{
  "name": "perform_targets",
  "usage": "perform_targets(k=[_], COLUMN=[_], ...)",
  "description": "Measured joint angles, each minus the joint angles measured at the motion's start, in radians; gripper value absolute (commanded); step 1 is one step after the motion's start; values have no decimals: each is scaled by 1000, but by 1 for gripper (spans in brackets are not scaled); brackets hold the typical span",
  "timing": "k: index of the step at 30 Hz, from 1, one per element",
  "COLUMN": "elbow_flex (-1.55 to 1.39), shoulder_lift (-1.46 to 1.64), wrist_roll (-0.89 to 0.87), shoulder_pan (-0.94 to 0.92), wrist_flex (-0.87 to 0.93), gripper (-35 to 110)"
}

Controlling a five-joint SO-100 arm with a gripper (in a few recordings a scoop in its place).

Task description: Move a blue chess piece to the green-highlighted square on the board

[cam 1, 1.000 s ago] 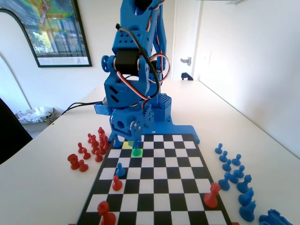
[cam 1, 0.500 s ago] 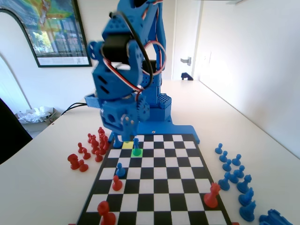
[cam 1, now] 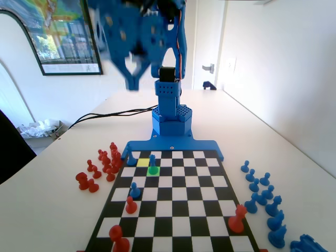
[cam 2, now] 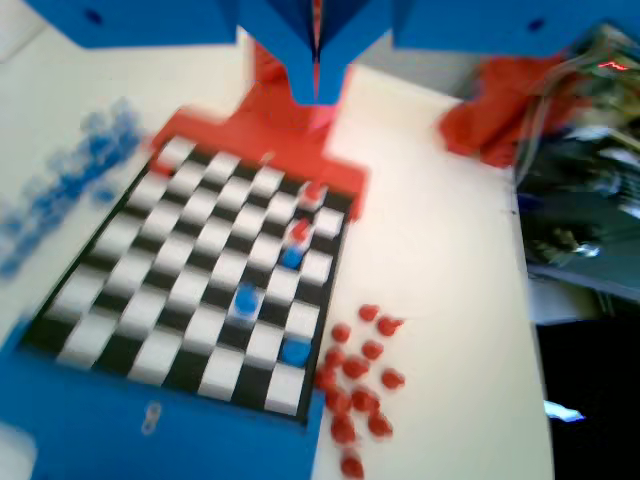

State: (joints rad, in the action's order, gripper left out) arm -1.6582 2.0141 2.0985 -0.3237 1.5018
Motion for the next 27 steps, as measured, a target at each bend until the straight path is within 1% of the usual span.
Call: perform_targets(k=[5,12,16,27], elbow_flex=[-51,-187,-281,-443], shoulder_lift=[78,241,396,785], wrist_roll=[-117,-216,-256,-275], shoulder_pan=[-69,-110,-92,-78], wrist_flex=[-67,-112,-81,23], gripper=[1,1,1,1])
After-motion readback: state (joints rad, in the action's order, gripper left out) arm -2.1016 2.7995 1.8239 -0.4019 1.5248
